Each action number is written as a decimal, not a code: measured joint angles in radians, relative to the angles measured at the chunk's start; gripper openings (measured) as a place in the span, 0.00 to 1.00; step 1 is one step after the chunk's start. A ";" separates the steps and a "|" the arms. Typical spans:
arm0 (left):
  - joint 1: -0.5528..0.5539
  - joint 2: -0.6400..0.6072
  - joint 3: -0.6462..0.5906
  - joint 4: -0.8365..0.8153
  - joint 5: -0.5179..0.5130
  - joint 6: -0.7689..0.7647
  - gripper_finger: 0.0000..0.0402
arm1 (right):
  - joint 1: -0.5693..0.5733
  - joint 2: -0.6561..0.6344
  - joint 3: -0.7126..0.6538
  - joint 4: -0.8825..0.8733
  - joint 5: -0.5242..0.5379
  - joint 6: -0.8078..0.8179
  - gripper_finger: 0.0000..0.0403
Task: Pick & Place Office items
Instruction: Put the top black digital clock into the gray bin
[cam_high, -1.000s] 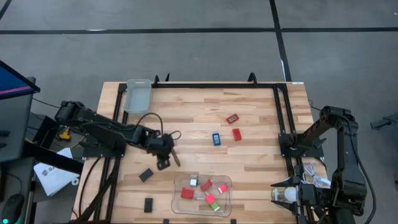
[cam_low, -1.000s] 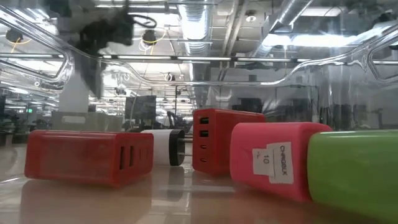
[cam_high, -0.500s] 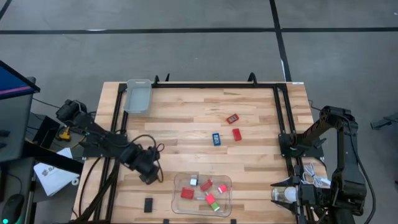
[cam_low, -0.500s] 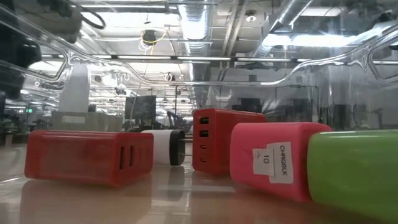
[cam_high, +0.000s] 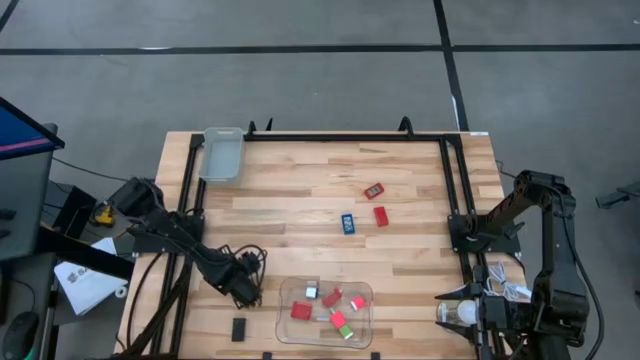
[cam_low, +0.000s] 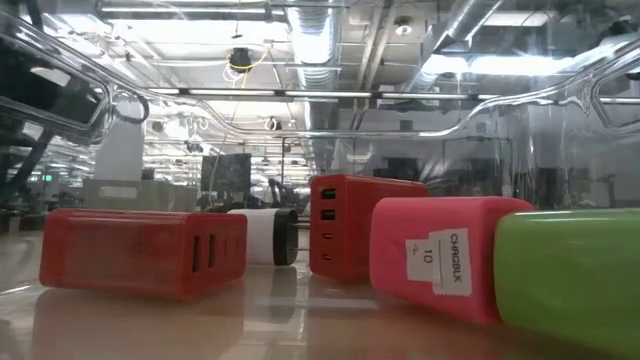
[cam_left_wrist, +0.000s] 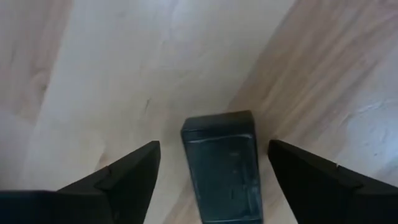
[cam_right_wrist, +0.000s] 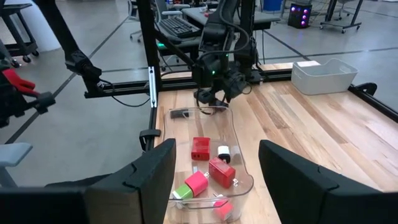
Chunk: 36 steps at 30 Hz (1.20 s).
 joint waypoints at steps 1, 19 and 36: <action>0.000 0.012 -0.001 0.007 0.000 0.001 0.78 | 0.000 0.000 0.000 0.000 0.000 0.000 0.56; 0.042 0.015 -0.002 0.077 0.011 -0.011 0.36 | 0.003 0.000 0.000 0.001 0.000 0.001 0.56; 0.497 -0.410 -0.006 0.155 -0.487 0.433 0.36 | 0.000 0.000 0.000 -0.008 0.001 -0.027 0.56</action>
